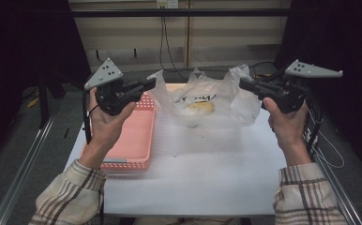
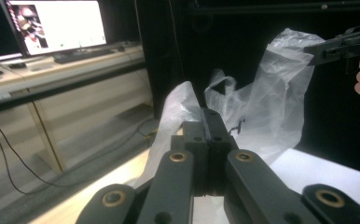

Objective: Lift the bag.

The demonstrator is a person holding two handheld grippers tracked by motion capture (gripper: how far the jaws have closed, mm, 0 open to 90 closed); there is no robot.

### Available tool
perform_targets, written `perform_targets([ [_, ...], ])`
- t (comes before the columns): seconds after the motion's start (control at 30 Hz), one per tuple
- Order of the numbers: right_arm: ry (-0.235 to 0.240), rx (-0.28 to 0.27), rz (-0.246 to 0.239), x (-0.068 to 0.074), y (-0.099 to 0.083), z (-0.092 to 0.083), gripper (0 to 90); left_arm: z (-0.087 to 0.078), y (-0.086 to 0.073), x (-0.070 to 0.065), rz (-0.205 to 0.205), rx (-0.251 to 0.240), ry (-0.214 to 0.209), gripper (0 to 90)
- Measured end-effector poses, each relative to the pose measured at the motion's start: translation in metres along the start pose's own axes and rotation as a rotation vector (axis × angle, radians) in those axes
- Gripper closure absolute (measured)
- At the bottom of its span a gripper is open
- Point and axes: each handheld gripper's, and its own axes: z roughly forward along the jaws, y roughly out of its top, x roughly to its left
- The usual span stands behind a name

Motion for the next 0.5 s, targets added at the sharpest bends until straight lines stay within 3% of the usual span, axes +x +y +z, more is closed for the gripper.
perform_targets([
  [0.2,-0.008,-0.045,0.0,-0.003,0.03,-0.003,90.0,-0.005,0.026,0.004,0.027,-0.015,0.011,90.0],
  [0.5,-0.046,-0.077,-0.065,0.001,0.084,-0.007,90.0,-0.019,0.073,0.008,0.055,-0.063,0.052,90.0],
])
